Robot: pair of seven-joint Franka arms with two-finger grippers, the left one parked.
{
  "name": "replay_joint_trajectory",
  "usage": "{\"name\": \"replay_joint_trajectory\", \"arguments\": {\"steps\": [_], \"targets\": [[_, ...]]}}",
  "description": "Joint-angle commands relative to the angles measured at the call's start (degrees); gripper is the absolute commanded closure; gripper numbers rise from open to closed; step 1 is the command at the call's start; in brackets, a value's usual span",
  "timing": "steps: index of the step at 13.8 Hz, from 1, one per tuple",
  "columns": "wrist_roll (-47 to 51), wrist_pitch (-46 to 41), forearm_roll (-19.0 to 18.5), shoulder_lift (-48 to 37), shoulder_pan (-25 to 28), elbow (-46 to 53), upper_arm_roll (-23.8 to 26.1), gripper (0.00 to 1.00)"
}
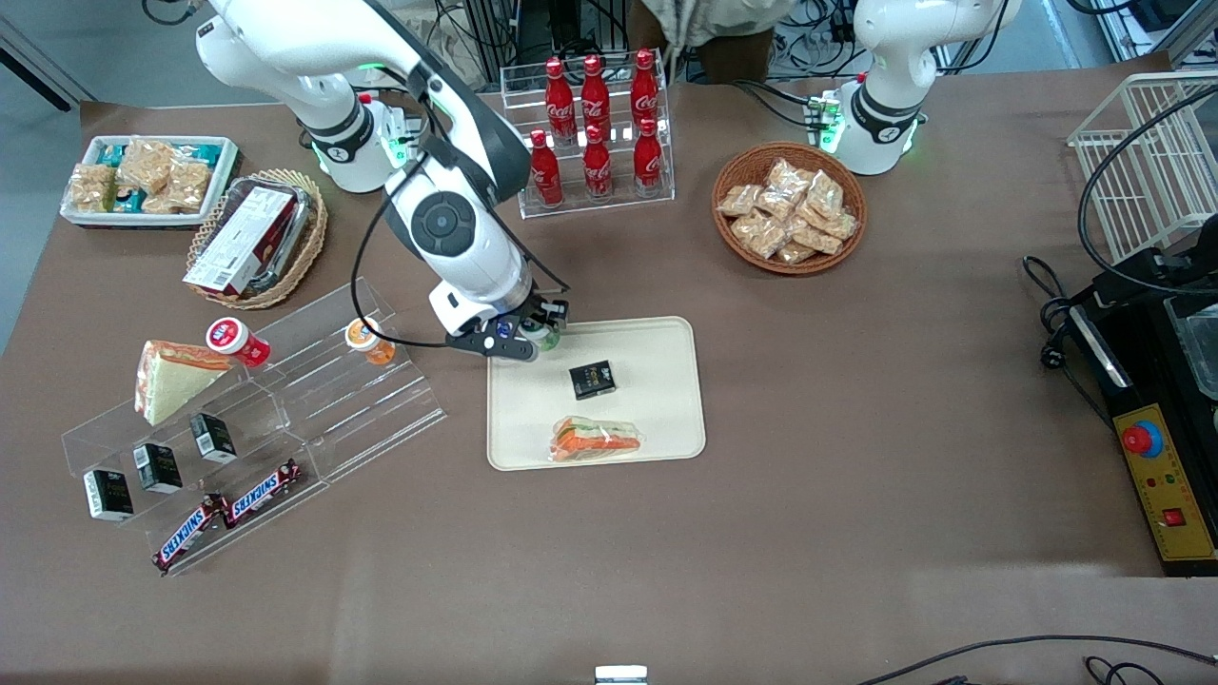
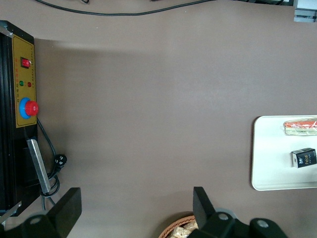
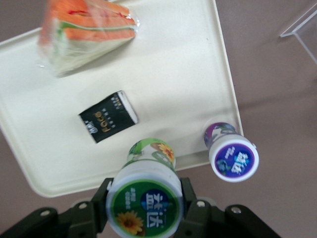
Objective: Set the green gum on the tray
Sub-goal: 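Lift the green gum bottle and carry it to the cream tray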
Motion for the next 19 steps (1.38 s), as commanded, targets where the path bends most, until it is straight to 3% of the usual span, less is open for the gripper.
{"name": "replay_joint_trajectory", "arguments": {"steps": [1,8,9,10,12,13,14,19], "targets": [[1.36,4.74,-1.85,1.49,0.05,-2.90,-0.05,0.92],[1.45,6.41,-5.01,4.04,-0.39,-3.70,-0.31,0.90],[1.45,7.02,-5.37,4.30,-0.56,-4.22,-0.31,0.86],[1.45,7.46,-5.37,4.39,-0.56,-4.49,-0.31,0.79],[1.98,7.55,-5.37,4.39,-0.56,-4.40,-0.31,0.45],[2.41,7.55,-5.37,4.39,-0.56,-4.40,-0.31,0.07],[2.51,7.55,-5.37,4.39,-0.56,-4.40,-0.31,0.01],[2.51,7.47,-5.37,4.39,-0.65,-4.40,-0.31,0.01]]}}
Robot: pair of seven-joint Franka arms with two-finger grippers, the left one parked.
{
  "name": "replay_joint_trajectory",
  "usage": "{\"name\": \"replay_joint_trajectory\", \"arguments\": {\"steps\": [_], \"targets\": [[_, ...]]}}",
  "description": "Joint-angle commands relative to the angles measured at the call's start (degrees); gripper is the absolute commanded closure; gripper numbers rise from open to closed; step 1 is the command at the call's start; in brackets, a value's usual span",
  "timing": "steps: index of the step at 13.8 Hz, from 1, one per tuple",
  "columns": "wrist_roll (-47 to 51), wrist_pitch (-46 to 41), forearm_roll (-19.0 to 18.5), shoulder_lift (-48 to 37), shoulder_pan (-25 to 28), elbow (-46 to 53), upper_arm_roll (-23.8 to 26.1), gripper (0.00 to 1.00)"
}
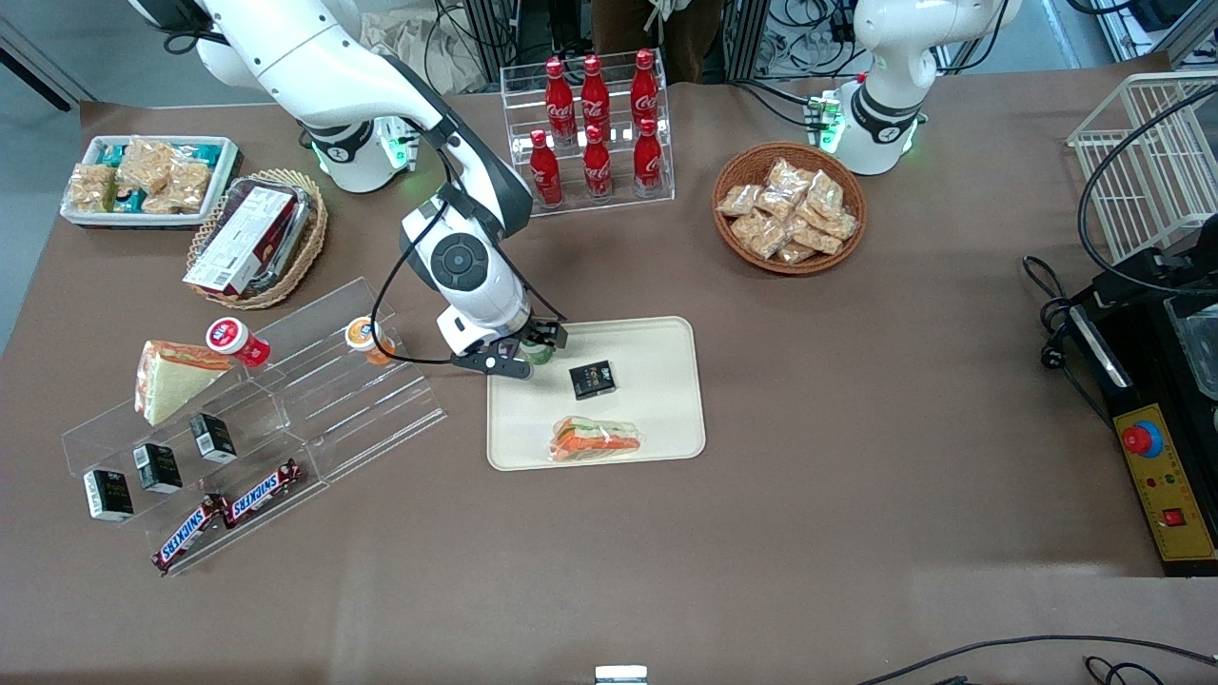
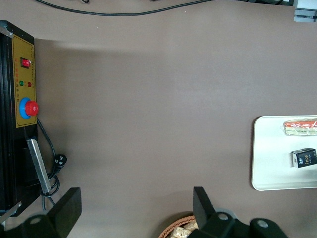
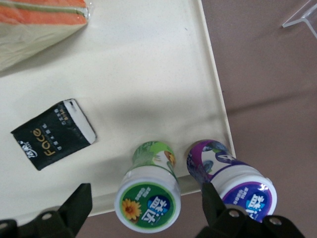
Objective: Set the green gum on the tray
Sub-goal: 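Lower the green gum bottle onto the tray beside the blue bottle, then open the right gripper and raise it away from the tray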
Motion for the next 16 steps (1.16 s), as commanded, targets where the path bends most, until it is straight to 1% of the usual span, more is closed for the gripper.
{"name": "replay_joint_trajectory", "arguments": {"steps": [1,3,7,9,12,14,16], "targets": [[1.36,1.03,-1.31,-0.12,-0.29,-0.34,0.17,0.01],[1.36,0.77,-1.31,-0.21,-0.38,-0.16,0.17,0.01],[5.30,0.16,-1.23,-0.99,-0.03,1.06,0.35,0.01],[5.75,-2.38,-0.79,-2.40,0.15,2.38,0.52,0.01],[5.23,-13.60,-0.79,-5.12,0.15,9.04,0.79,0.01],[4.26,-23.61,-0.61,-7.05,0.15,16.76,0.87,0.01],[1.63,-30.58,-0.61,-9.77,-0.02,22.92,0.96,0.01]]}}
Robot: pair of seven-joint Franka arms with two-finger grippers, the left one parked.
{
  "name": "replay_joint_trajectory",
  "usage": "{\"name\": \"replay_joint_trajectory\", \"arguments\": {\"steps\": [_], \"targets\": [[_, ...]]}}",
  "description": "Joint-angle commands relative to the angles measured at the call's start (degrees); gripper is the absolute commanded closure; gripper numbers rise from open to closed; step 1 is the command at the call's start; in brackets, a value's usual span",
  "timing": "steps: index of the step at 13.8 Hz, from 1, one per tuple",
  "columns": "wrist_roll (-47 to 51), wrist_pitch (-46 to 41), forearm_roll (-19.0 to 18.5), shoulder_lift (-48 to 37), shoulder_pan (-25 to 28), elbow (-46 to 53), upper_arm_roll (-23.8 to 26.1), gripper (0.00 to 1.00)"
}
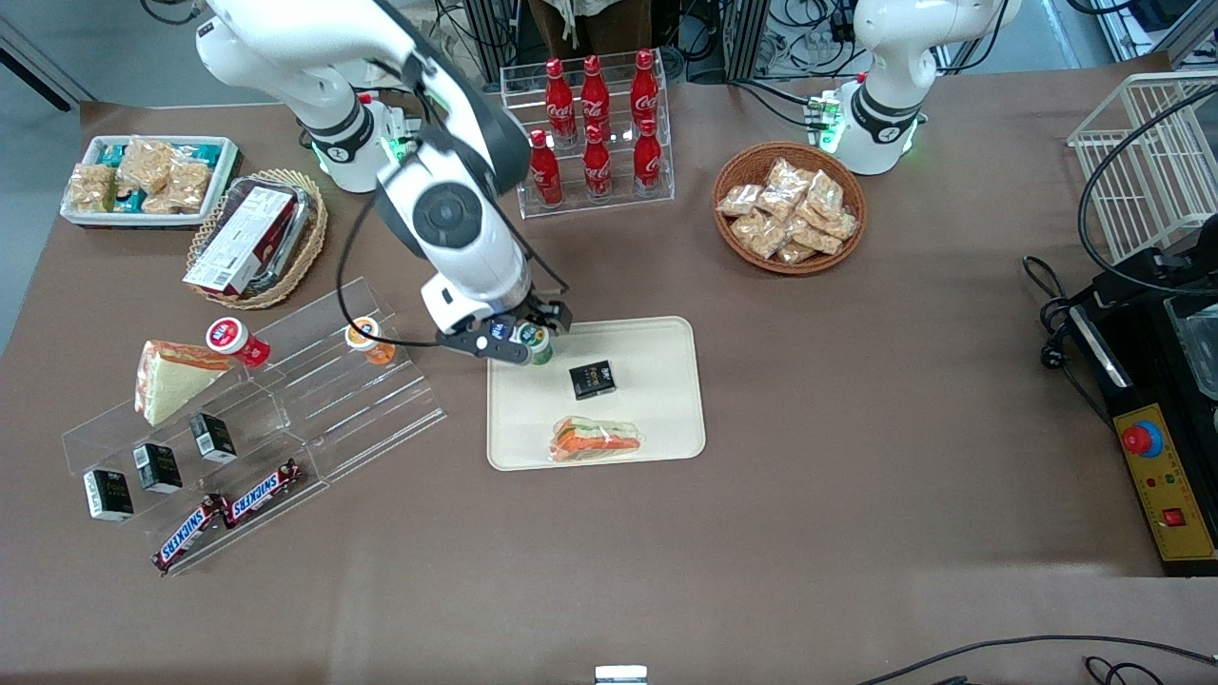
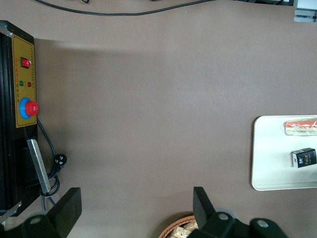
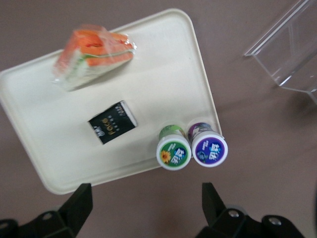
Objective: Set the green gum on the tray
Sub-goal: 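Open the right gripper and raise it away from the tray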
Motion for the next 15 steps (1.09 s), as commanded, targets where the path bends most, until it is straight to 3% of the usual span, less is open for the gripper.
{"name": "replay_joint_trajectory", "arguments": {"steps": [1,4,9,11,15], "targets": [[-2.22,-8.54,-0.60,-3.86,-0.53,7.85,0.12,0.01],[-8.25,-12.32,-1.29,-10.54,-4.03,8.39,-0.41,0.01],[-38.91,-16.11,-1.30,-15.13,-20.38,7.61,-2.42,0.01],[-46.57,-17.16,-1.30,-15.13,-20.23,7.60,-9.43,0.01],[-54.43,-17.34,-0.95,-14.87,-18.91,7.87,-17.01,0.01]]}}
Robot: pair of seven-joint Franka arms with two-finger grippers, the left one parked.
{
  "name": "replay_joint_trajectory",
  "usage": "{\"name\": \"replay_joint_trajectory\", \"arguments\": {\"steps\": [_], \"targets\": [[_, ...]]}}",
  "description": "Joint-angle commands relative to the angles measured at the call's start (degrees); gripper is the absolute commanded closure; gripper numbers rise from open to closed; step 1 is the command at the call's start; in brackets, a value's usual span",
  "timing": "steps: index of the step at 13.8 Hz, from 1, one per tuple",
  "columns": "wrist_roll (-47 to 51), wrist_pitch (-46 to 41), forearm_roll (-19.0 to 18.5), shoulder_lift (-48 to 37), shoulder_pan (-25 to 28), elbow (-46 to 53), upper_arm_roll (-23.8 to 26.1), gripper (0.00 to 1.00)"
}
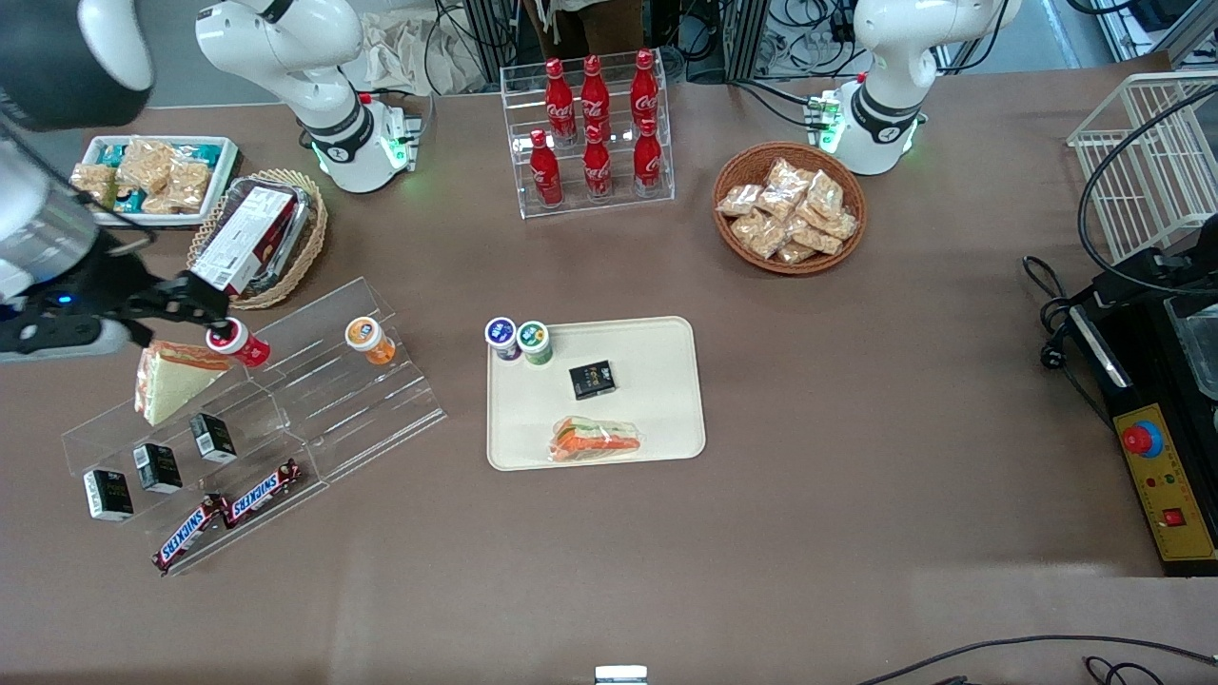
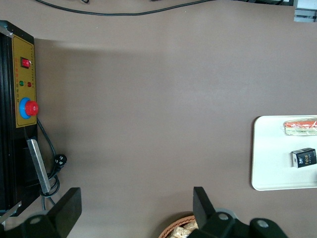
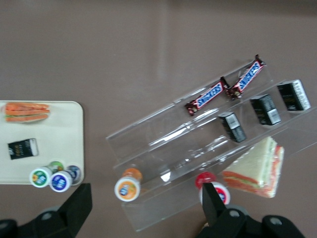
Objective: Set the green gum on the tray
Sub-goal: 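Open the right gripper and raise it away from the tray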
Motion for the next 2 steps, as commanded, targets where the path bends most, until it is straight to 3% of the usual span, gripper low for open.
{"name": "replay_joint_trajectory", "arguments": {"steps": [1,2], "targets": [[-1.63,-1.06,0.33,-0.32,2.44,0.16,-3.41,0.01],[-1.80,-1.58,0.33,-0.23,2.45,0.16,-3.51,0.01]]}}
